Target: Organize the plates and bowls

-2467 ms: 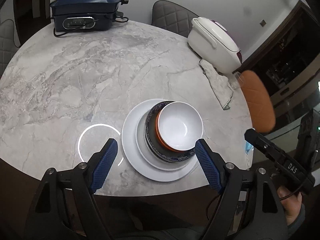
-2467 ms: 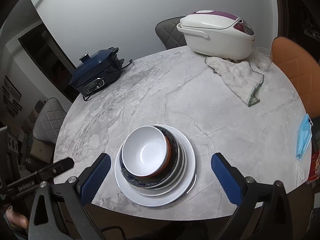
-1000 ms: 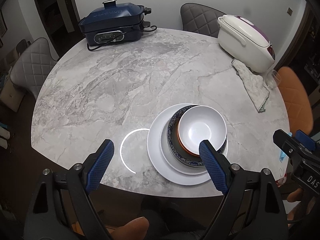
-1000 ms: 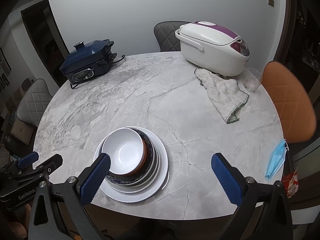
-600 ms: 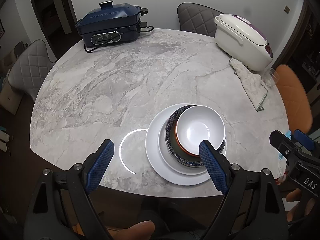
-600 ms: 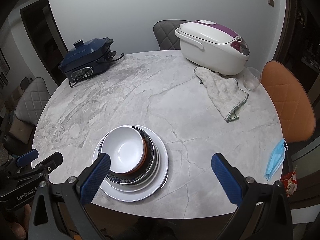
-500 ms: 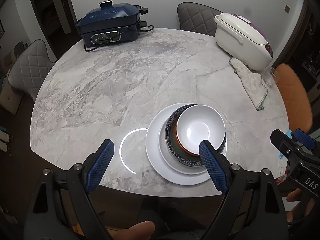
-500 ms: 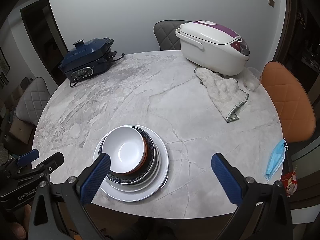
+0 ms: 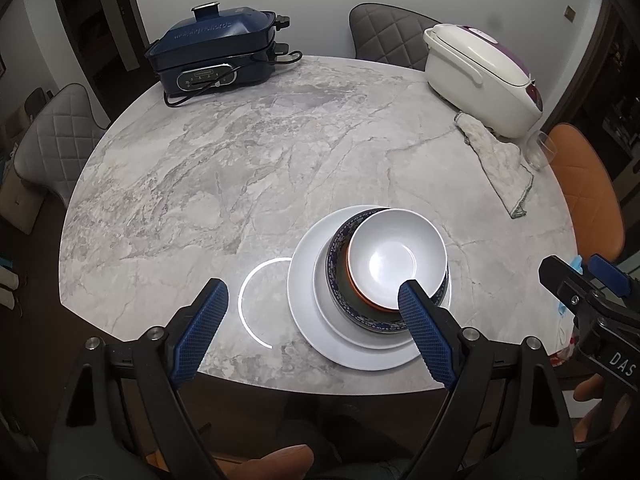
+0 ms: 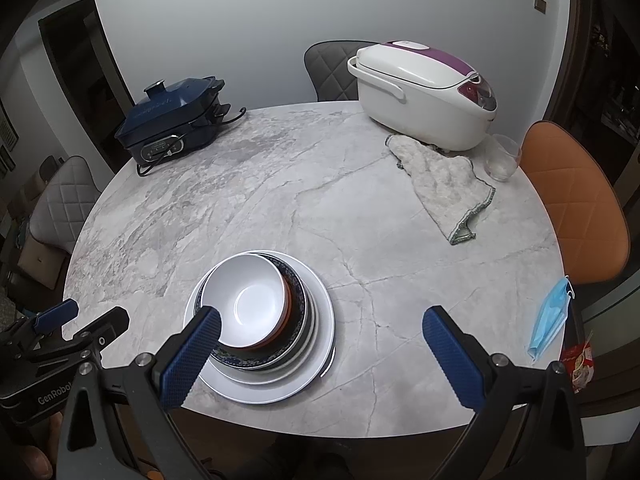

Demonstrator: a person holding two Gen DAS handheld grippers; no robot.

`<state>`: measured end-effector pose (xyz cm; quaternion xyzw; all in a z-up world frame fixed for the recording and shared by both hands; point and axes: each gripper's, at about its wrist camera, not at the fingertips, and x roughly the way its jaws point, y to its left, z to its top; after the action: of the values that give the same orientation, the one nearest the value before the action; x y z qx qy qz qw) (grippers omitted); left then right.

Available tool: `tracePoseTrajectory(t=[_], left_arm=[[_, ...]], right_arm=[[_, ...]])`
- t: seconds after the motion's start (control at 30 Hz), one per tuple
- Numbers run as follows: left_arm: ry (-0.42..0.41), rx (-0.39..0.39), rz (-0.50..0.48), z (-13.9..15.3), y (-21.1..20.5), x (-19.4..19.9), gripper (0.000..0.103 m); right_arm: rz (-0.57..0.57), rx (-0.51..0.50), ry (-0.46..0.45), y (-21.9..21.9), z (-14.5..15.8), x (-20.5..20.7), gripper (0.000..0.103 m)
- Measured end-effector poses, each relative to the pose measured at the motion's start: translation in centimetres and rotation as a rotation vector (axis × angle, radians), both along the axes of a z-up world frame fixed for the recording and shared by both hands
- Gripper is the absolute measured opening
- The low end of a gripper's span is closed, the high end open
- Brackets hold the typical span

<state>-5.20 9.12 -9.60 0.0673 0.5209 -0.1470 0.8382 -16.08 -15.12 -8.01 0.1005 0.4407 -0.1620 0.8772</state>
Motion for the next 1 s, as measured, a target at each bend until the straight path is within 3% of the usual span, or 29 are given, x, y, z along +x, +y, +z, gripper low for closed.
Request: tracePoseTrajectory(t=[1.0], left_arm=[[-0.003, -0.002, -0.011, -0.12, -0.16, 0.89, 0.087]], right_arm=[[-0.004, 0.0, 0.002, 0.1, 0.0, 0.08, 0.103]])
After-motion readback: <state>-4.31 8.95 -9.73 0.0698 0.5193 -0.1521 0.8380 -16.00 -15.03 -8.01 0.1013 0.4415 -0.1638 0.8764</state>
